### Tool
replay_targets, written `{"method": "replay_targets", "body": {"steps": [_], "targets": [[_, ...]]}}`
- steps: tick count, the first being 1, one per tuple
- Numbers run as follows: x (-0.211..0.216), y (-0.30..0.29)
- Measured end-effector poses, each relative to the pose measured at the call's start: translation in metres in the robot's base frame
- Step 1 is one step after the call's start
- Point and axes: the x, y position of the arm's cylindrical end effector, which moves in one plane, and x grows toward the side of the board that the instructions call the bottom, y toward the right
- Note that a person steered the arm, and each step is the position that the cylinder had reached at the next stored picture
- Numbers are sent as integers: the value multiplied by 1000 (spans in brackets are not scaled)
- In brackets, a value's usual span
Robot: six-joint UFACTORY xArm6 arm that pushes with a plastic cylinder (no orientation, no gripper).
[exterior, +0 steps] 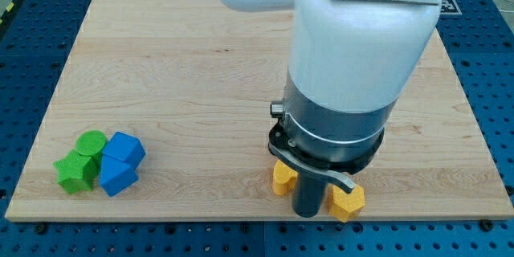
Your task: Move the yellow hexagon to the bottom right of the board
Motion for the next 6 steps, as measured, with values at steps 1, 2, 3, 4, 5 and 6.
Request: {"method": "replay_targets", "body": {"steps": [1,2,3,4,5,6], "targets": [[0,18],[0,40],[-8,45],[-16,48],[-15,48],[1,47]]}}
